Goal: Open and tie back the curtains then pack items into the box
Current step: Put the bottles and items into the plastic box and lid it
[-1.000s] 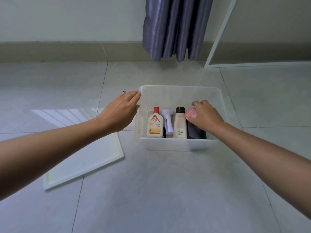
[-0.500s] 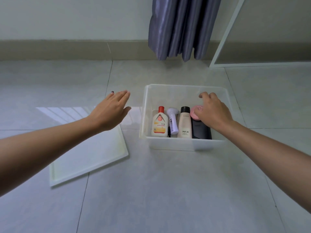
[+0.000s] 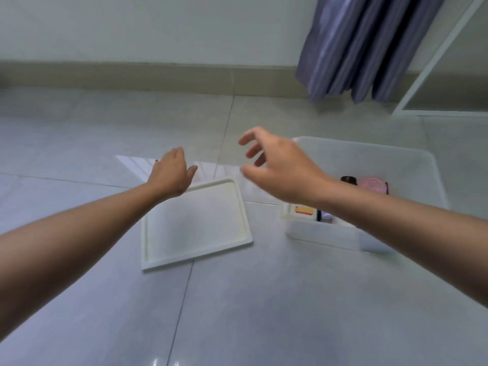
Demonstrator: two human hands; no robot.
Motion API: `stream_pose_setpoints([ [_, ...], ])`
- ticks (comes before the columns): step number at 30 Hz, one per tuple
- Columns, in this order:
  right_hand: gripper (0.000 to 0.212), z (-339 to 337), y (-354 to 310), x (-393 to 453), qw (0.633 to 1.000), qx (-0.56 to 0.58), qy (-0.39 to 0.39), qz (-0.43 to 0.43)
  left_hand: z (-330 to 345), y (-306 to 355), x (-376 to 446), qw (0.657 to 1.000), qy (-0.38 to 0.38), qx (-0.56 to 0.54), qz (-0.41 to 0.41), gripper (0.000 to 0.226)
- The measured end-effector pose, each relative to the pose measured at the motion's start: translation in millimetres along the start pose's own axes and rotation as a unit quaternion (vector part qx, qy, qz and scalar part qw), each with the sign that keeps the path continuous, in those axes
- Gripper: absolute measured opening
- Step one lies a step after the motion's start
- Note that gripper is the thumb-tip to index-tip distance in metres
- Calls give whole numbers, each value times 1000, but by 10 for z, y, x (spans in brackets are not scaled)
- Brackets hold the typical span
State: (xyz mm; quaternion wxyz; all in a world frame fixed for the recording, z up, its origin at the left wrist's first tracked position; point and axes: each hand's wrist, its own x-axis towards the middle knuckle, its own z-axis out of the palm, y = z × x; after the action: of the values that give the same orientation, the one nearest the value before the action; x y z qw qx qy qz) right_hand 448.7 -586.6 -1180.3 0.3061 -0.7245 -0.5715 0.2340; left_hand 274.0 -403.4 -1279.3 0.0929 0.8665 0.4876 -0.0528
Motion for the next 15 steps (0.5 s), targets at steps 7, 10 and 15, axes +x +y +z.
stream_pose_setpoints([
  [7, 60, 1018, 67, 266, 919, 152, -190, 311, 369, -598, -377, 953, -122, -105, -255, 75],
  [10, 86, 1380, 239, 245, 897, 81, -228, 370, 529, -600, -590, 936, -181, -124, -276, 75],
  [15, 95, 1560, 307, 283, 885, 50, -253, 388, 562, -664, -592, 915, -131, -209, -318, 58],
])
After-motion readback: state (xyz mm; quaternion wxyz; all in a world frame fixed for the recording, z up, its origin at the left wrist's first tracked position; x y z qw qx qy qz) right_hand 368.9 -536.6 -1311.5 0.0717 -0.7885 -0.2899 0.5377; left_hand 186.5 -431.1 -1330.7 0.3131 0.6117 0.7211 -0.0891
